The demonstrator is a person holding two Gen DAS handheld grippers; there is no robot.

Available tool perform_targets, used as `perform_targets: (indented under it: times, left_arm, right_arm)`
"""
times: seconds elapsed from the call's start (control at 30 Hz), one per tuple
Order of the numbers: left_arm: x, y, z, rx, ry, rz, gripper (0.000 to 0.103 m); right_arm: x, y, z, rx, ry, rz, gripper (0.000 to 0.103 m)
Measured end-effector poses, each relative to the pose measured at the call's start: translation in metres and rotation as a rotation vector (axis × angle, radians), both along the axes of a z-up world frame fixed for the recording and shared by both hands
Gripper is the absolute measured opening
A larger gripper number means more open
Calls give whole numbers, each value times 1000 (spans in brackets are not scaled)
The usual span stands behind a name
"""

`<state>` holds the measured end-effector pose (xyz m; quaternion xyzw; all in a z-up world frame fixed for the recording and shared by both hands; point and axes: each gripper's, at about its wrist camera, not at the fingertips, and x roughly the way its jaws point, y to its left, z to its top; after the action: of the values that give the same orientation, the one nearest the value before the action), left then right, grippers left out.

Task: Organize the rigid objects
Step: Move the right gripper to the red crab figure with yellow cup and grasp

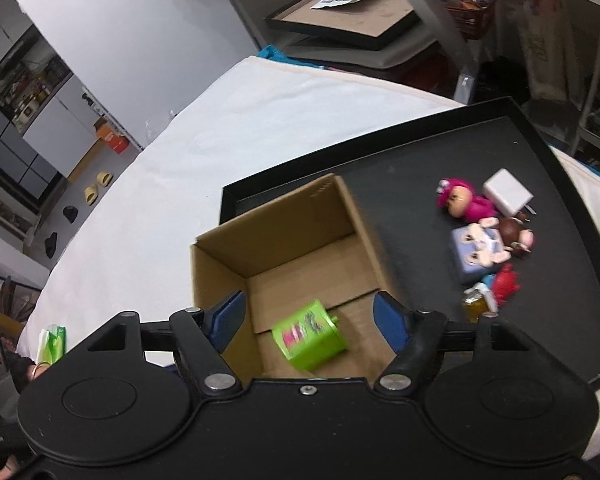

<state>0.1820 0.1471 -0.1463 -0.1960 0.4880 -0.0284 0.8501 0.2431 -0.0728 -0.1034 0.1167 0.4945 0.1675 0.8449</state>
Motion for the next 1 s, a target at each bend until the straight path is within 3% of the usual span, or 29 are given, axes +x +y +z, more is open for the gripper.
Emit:
perform_targets:
  times: [0.5,0.67,1.0]
  left_arm:
    - [11,-19,8,117,52,-5,21]
    - [15,-26,11,146,50,1,49]
    - [24,-38,7,197,88,15,62]
  right_arm:
    - [7,-66,3,-23,-39,-87,81]
    - [10,-91,-10,-37,-17,-130,81]
    - [21,-115,-42,-32,35,-151,81]
